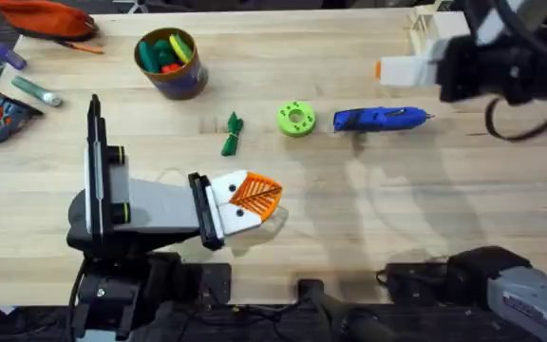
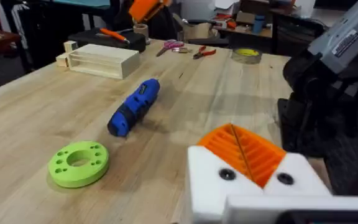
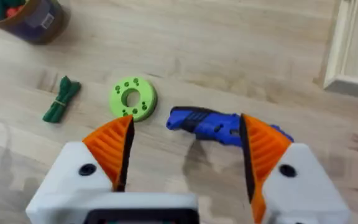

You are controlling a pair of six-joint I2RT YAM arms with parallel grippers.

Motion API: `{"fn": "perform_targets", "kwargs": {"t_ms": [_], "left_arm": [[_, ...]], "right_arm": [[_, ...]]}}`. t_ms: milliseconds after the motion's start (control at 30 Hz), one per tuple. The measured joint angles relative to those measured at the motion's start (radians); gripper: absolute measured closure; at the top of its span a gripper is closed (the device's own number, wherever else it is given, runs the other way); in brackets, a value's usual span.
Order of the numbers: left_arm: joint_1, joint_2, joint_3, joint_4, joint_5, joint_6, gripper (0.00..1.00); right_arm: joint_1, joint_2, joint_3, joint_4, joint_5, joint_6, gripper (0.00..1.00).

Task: Pick up the gripper from the table and insert it into the empty holder that is missing its gripper. Then pick up a screw, insert it into the mounting hole, and use the screwdriver to tighten it. Finally, clean up the table by picking up the vegetable and placing it into the bucket.

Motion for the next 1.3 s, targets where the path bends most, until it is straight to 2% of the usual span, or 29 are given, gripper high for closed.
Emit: {"fn": "perform_targets", "kwargs": {"t_ms": [100, 233, 400, 500, 733, 1300], "left_arm": [[0.0, 0.0, 0.0, 0.0, 0.0, 0.0, 0.988], [0.0, 0.0, 0.0, 0.0, 0.0, 0.0, 0.988], [0.0, 0.0, 0.0, 0.0, 0.0, 0.0, 0.988], [0.0, 0.0, 0.0, 0.0, 0.0, 0.0, 0.988], [0.0, 0.0, 0.0, 0.0, 0.0, 0.0, 0.988], [0.0, 0.0, 0.0, 0.0, 0.0, 0.0, 0.988]], "right_arm": [[-0.051, -0.071, -0.045, -0.011, -0.05, 0.007, 0.125], [-0.148, -0.177, -0.105, -0.004, -0.096, 0.015, 0.074], [-0.264, -0.254, -0.111, -0.001, -0.112, 0.05, 0.071], [-0.306, -0.28, -0.111, 0.003, -0.115, 0.077, 0.071], [-0.313, -0.263, -0.111, 0.003, -0.126, 0.147, 0.072], [-0.313, -0.1, -0.111, -0.009, -0.126, 0.171, 0.07]]}}
